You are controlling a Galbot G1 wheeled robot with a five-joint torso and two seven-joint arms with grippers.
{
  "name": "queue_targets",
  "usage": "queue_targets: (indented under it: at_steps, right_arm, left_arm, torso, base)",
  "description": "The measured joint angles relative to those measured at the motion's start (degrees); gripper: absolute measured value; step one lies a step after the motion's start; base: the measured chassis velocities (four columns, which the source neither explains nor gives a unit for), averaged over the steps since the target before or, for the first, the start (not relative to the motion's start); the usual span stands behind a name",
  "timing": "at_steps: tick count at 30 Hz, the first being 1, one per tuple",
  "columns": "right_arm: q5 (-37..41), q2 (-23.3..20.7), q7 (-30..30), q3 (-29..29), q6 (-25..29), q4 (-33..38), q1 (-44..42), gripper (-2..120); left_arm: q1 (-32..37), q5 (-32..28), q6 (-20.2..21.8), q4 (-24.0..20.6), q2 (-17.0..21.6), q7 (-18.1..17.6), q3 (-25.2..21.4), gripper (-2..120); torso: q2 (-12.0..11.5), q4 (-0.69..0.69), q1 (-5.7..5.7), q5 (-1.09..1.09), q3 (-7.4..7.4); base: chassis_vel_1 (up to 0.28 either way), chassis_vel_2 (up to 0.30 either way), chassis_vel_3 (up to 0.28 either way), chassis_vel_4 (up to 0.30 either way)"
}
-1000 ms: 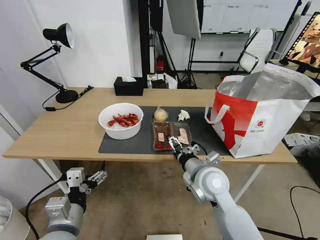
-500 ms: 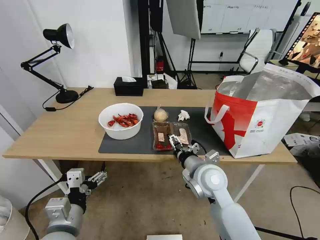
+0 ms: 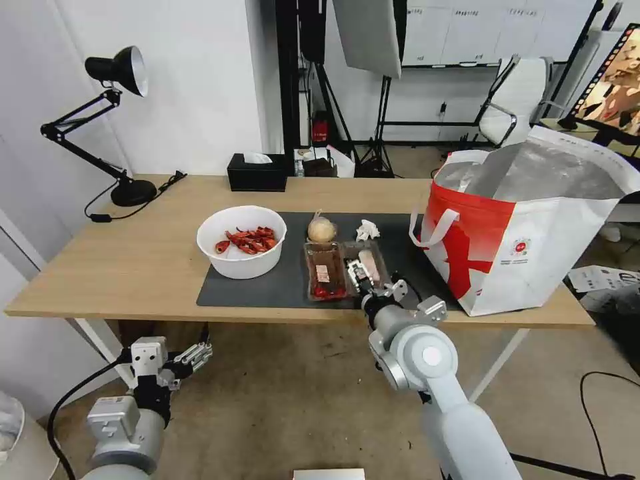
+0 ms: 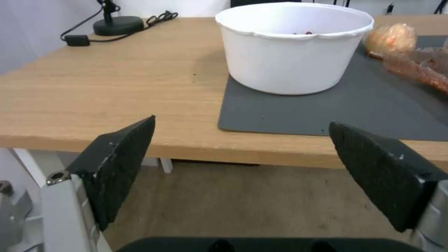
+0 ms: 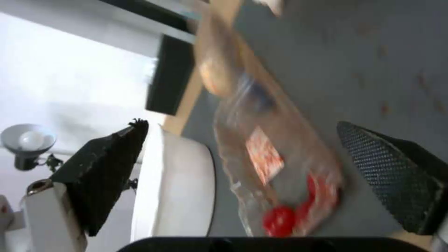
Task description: Pick up the trash from the table and place it into the takeout bag.
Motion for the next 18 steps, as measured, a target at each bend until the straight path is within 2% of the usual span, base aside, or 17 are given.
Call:
queue_targets:
  at_steps: [4, 8, 9, 11, 18]
  right_arm:
    - [-4.7, -2.5, -4.7, -0.6, -1.0, 0.1, 0.1, 100]
    - [-4.2, -5.4, -8.2, -1.9, -4.4, -1.6, 2.9, 100]
    - [-4.2, -5.4, -8.2, -1.9, -4.4, -1.6, 2.9, 100]
    - [0.5, -5.9, -7.3, -3.0, -8.3, -3.8, 5.9, 100]
    - [8.2, -4.6, -2.2, -3.7, -10.9, -6.2, 9.9, 100]
  left_arm:
    - [0.0, 0.1, -0.4, 0.2, -0.1, 0.0, 0.1, 100]
    - [0.0, 0.2, -0.8, 0.4, -0.5, 0.0, 0.3, 100]
    - [0.0, 0.2, -0.8, 0.4, -0.5, 0.0, 0.3, 100]
    - [0.0, 0.4, -0.9, 0.5, -0.9, 0.0, 0.3, 100]
    - [0.3, 0.7, -1.0, 0.2, -1.3, 0.0, 0.2, 100]
  torso:
    - [0.0, -0.01, 0.00, 0.00, -0.01]
    - [0.0, -0.01, 0.00, 0.00, -0.01]
    - [0.0, -0.01, 0.00, 0.00, -0.01]
    - [0.0, 0.00, 0.00, 0.00, 0.00]
    - [0.0, 0.00, 0.00, 0.00, -0.01]
  base:
    - [0.000, 0.000, 0.000, 0.000]
    - [0.000, 0.000, 0.000, 0.000]
    - [0.000, 0.000, 0.000, 0.000]
    - [0.000, 0.000, 0.000, 0.000]
    - [0.000, 0.000, 0.000, 0.000]
